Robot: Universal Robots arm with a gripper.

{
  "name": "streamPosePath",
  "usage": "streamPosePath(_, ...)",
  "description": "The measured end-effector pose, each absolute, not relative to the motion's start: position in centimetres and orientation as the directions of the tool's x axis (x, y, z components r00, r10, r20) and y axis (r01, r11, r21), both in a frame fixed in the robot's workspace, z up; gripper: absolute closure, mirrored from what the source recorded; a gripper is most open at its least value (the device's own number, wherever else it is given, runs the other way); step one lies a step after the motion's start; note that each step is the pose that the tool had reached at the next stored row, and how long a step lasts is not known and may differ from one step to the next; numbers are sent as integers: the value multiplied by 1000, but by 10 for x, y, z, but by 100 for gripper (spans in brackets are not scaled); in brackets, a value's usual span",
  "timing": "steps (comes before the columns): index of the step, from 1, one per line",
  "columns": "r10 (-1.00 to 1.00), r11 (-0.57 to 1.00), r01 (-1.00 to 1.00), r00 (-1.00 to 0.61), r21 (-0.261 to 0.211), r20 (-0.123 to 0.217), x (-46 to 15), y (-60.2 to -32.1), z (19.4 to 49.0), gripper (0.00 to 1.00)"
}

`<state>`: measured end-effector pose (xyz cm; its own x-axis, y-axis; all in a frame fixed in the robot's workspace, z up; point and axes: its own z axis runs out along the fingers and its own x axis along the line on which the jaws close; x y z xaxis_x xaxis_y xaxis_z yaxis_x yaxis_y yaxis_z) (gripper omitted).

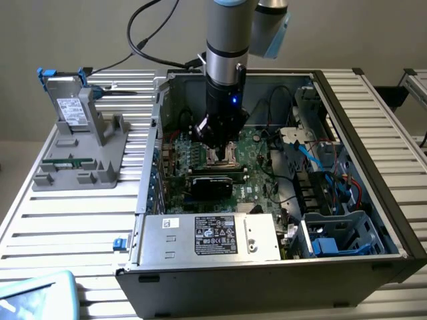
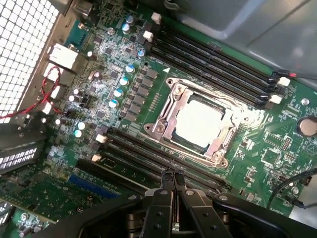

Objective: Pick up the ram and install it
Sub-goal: 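Press down the ram until it locks into place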

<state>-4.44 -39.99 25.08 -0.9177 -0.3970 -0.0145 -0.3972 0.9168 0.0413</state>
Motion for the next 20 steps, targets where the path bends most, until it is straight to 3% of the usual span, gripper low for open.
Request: streamPosePath(20,-103,993,-104,-995,48,-17,-44,-400,251,89)
